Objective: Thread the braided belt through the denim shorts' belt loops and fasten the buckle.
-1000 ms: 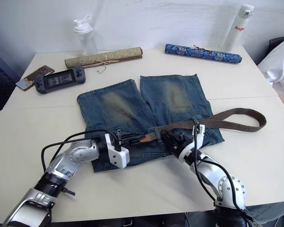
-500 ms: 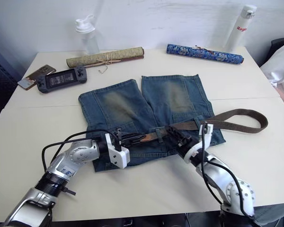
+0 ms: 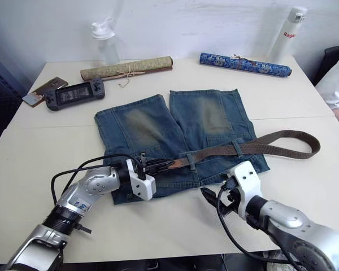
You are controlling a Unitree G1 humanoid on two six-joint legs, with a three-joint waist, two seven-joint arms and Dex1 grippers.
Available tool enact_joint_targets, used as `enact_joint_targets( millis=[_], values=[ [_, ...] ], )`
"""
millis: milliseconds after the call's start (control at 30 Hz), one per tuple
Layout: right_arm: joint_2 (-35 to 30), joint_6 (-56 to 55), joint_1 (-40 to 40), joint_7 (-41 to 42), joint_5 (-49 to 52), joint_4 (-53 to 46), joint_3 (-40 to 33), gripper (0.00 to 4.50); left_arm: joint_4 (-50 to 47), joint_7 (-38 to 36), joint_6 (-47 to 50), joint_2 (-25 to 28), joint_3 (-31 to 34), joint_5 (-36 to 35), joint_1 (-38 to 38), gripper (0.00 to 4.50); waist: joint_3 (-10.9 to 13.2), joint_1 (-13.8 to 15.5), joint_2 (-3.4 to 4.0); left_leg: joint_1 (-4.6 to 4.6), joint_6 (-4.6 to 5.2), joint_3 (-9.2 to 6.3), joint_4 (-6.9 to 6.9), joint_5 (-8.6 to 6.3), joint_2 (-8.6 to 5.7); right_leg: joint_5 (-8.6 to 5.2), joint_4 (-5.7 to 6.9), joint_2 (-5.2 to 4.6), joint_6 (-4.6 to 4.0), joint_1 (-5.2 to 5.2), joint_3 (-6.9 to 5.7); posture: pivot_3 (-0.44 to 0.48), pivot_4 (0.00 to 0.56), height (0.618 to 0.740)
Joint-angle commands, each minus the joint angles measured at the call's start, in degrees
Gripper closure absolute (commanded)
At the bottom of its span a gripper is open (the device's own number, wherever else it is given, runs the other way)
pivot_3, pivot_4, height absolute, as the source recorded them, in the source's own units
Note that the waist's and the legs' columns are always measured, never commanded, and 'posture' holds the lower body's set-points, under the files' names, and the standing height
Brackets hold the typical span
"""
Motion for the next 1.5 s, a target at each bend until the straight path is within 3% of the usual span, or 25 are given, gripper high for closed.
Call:
enact_joint_targets(
  millis=[33, 367, 500, 700, 733, 833, 1100, 1500],
  values=[
    [1.8, -2.3, -0.3, 2.1, -6.7, 1.2, 1.2, 0.04, -1.7, 0.2, 0.0, -0.3, -0.2, -1.2, 0.0, 4.5, 0.0, 0.0, 0.0, 0.0, 0.0, 0.0, 0.0, 0.0, 0.0, 0.0, 0.0, 0.0, 0.0, 0.0, 0.0, 0.0, 0.15, 0.717],
    [3.6, 1.9, -3.8, 5.7, -17.8, 4.2, 6.9, 0.04, -2.0, 0.3, 0.5, -0.7, -0.1, -1.1, 0.0, 4.5, 0.0, -0.2, -0.02, 0.01, 0.0, -0.03, 0.01, 0.0, 0.03, 0.0, 0.01, 0.03, 0.0, 0.01, -0.02, 0.0, 0.15, 0.717],
    [5.2, 4.5, -5.5, 5.5, -20.4, 5.5, 7.4, 1.29, -2.2, 0.2, 0.7, -0.8, -0.1, -1.1, 0.1, 4.5, -0.1, -0.4, -0.08, 0.06, -0.01, -0.03, 0.01, 0.0, 0.04, 0.0, 0.03, 0.03, 0.0, 0.04, -0.01, 0.0, 0.15, 0.717],
    [8.3, 6.2, -7.4, 6.0, -23.3, 5.8, 7.4, 4.23, -2.3, 0.1, 1.1, -0.7, 0.0, -1.2, 0.1, 4.5, -0.1, -0.4, -0.19, 0.07, -0.01, -0.04, 0.02, 0.0, 0.05, 0.0, 0.04, 0.03, -0.01, 0.06, -0.01, 0.0, 0.15, 0.717],
    [8.5, 6.1, -7.5, 6.3, -23.9, 5.7, 7.3, 4.38, -2.3, 0.2, 1.2, -0.7, 0.0, -1.2, 0.0, 4.5, -0.1, -0.4, -0.21, 0.08, -0.01, -0.04, 0.02, 0.0, 0.05, 0.0, 0.04, 0.03, -0.01, 0.06, -0.01, 0.0, 0.15, 0.717],
    [8.6, 4.9, -7.6, 7.2, -25.6, 5.4, 6.5, 4.38, -2.3, 0.1, 1.7, -0.8, 0.0, -1.5, 0.1, 4.5, -0.1, -0.4, -0.22, 0.08, -0.01, -0.03, 0.02, 0.0, 0.05, 0.0, 0.05, 0.03, -0.01, 0.06, -0.01, 0.0, 0.15, 0.717],
    [0.0, 1.6, -7.8, 10.3, -32.0, 9.3, -0.7, 4.38, -7.4, -1.8, 4.0, 1.3, 1.7, -2.6, 1.4, 4.5, -0.1, -0.4, -0.22, 0.07, 0.0, -0.03, 0.03, 0.0, 0.03, 0.0, 0.06, 0.02, -0.01, 0.05, -0.01, 0.0, 0.15, 0.717],
    [-1.9, 0.8, -12.0, 9.8, -37.2, 19.1, -2.0, 4.38, -13.5, -1.8, 5.5, 4.4, 4.0, -1.4, 5.3, 4.5, -0.1, 1.1, -0.18, 0.02, 0.06, -0.02, 0.2, -0.02, -0.04, 0.0, 0.11, -0.01, 0.0, 0.06, -0.02, 0.0, 0.15, 0.717]
  ],
)
